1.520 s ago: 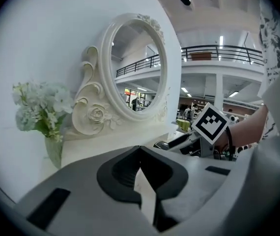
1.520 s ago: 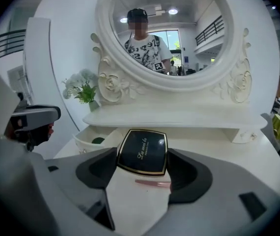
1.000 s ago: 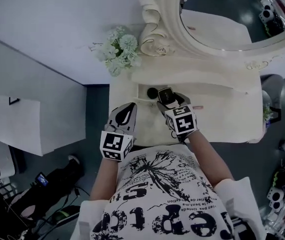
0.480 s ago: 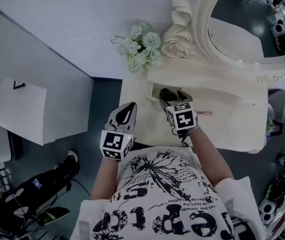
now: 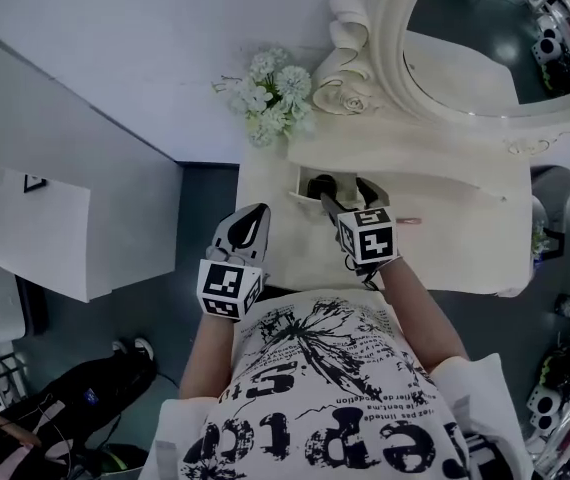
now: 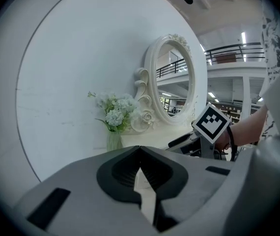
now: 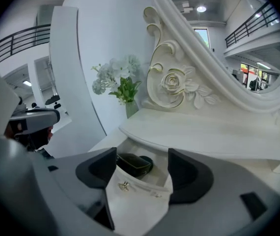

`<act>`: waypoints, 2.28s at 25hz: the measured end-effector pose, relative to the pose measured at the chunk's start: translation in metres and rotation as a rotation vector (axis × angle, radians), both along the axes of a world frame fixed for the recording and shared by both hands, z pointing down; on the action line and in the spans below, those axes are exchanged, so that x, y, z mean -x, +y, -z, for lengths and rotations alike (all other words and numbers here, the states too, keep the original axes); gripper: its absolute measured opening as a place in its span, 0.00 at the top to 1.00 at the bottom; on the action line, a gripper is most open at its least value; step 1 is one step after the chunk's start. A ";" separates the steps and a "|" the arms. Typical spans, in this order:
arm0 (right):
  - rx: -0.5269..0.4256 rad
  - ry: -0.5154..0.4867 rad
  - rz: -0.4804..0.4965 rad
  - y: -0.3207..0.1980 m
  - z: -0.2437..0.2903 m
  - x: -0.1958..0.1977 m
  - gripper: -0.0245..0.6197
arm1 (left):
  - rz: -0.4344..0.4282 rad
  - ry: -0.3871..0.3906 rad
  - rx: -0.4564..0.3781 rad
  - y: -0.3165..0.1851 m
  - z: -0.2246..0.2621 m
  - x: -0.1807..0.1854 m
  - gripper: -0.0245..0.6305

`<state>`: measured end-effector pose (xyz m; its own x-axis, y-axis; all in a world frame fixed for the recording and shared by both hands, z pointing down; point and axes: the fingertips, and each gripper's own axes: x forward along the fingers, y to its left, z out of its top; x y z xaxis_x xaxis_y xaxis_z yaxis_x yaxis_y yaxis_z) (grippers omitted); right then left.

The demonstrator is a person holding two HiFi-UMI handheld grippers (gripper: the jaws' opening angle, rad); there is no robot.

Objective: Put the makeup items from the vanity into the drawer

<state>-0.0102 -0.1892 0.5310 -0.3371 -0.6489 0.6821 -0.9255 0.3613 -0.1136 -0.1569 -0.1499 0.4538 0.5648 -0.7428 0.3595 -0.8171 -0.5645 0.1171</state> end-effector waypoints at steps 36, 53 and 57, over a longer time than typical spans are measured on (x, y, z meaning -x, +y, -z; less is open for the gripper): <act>0.281 0.206 0.322 0.069 -0.108 -0.172 0.87 | -0.046 -0.012 0.119 0.029 -0.051 -0.153 0.93; 0.158 0.133 0.343 0.036 -0.039 -0.117 0.88 | -0.030 0.013 0.051 0.018 -0.024 -0.128 0.93; 0.101 0.122 0.387 0.022 -0.015 -0.080 0.88 | -0.006 0.015 0.021 0.012 -0.010 -0.102 0.93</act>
